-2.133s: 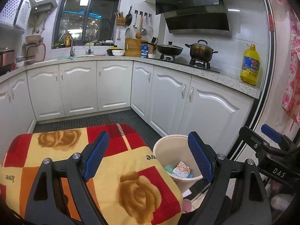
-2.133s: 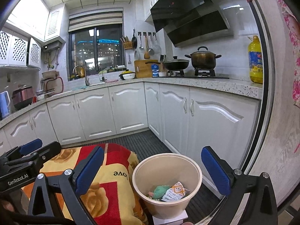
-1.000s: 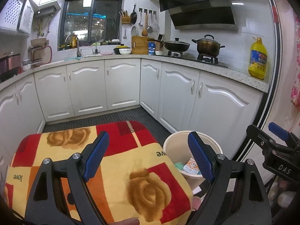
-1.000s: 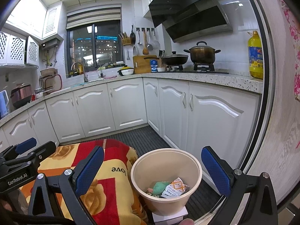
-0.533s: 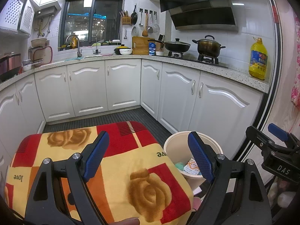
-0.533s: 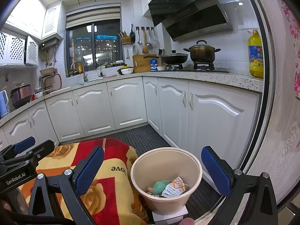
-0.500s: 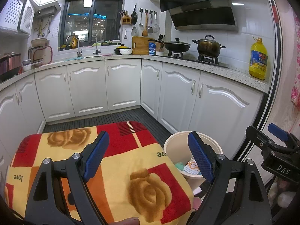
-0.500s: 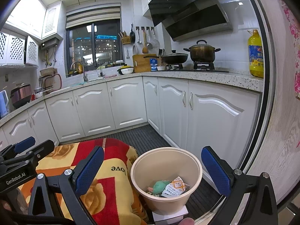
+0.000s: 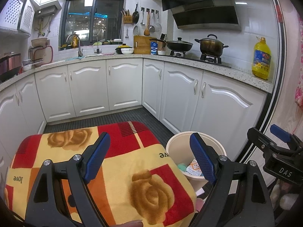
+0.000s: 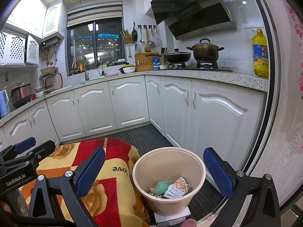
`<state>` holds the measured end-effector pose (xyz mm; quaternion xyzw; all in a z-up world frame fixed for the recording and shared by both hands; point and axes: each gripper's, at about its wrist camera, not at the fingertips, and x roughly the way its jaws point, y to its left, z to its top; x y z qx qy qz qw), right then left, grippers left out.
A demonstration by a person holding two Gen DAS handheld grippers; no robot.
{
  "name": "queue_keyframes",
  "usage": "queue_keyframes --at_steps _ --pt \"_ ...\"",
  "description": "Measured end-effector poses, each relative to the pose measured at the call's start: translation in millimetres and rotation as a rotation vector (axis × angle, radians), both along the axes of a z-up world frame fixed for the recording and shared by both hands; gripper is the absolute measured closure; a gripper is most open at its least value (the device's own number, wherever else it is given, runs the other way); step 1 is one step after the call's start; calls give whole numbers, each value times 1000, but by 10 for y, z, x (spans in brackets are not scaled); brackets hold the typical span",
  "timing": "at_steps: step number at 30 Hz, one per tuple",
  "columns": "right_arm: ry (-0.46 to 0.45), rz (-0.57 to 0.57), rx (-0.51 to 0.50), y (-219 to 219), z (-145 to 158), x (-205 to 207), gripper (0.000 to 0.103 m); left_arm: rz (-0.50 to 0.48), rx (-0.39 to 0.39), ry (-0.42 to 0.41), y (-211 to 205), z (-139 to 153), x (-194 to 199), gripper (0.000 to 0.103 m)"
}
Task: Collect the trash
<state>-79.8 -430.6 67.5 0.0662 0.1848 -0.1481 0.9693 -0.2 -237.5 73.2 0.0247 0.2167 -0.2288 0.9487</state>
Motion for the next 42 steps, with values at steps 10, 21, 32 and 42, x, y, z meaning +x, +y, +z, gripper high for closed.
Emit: queue_keyframes --at_steps 10,21,32,42 --pt "7 4 -1 11 -20 32 0 1 0 4 1 -4 2 18" --pt "14 5 1 -3 -48 49 0 0 0 4 6 -6 7 18" --pt "24 7 5 -31 -102 71 0 -17 -12 16 21 -80 33 18" --pt "31 -3 11 -76 -128 78 0 -17 40 -27 -60 -139 -20 18"
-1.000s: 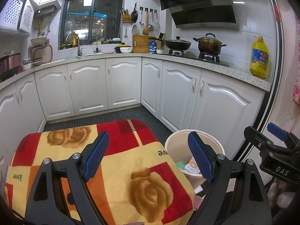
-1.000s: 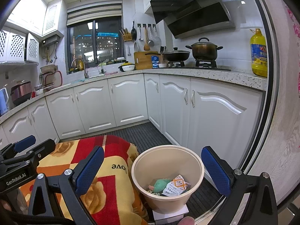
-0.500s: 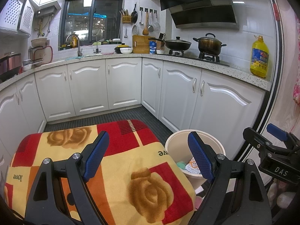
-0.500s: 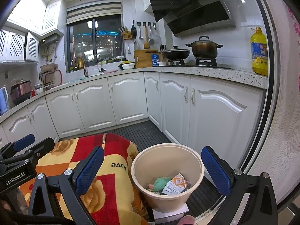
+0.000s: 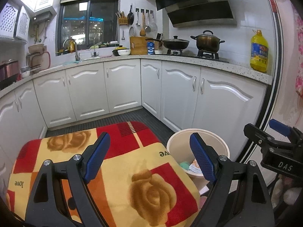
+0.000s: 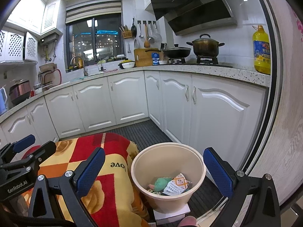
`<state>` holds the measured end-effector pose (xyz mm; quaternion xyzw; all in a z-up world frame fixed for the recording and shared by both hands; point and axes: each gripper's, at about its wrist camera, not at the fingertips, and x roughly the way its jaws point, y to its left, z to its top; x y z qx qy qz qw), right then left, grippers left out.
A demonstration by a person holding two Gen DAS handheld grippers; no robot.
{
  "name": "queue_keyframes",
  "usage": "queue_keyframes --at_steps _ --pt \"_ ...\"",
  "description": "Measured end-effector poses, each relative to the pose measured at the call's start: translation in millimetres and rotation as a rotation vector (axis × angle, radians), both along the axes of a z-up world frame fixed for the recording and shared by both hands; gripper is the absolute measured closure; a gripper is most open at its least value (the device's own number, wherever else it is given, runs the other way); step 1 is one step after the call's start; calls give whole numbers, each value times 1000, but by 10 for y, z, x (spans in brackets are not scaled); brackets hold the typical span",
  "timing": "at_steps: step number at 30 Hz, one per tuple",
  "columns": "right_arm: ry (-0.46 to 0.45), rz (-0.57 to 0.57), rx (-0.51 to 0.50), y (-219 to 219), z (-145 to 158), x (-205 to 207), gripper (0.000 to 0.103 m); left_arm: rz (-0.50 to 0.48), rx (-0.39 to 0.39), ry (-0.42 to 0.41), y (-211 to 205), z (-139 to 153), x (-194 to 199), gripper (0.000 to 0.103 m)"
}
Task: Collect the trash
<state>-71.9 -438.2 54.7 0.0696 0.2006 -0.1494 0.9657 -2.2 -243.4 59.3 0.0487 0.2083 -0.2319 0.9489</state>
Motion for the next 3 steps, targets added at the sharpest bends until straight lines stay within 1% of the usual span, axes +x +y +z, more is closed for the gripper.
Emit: queue_keyframes --at_steps 3 --pt "4 -2 3 -12 -15 11 0 2 -2 16 10 -24 41 18"
